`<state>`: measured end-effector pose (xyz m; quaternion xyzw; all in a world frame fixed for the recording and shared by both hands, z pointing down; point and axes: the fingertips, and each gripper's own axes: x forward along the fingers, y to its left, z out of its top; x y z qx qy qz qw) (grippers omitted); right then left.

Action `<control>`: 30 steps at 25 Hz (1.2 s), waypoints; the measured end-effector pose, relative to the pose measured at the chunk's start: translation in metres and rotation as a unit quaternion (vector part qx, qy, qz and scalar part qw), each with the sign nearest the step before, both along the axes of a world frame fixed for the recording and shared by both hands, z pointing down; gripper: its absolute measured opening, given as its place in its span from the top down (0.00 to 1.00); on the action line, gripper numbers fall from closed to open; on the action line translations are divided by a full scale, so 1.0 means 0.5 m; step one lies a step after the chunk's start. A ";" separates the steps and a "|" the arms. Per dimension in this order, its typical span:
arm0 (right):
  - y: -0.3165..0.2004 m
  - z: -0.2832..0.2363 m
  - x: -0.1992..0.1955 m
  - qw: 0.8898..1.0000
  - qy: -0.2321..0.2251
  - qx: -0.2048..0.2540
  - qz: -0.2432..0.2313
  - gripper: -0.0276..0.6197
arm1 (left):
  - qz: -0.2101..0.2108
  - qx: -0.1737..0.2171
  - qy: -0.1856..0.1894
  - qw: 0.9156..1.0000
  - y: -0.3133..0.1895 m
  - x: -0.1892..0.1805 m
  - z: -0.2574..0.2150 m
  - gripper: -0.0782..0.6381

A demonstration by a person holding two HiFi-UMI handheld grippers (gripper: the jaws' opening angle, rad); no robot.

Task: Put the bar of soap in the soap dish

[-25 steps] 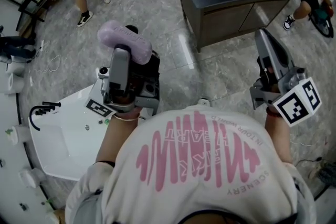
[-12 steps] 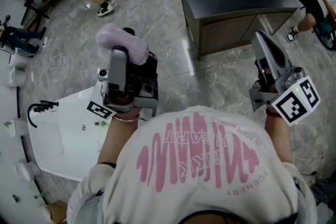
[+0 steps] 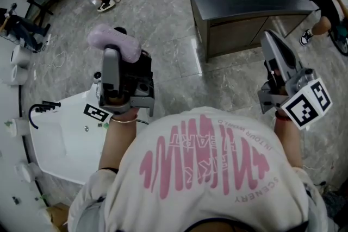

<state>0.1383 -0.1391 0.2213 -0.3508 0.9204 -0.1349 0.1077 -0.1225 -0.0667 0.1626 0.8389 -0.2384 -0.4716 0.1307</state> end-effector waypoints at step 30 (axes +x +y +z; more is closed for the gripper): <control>-0.004 0.035 0.037 0.999 -0.028 -0.035 0.004 0.93 | 0.011 -0.005 -0.029 1.000 -0.013 0.039 -0.023 0.59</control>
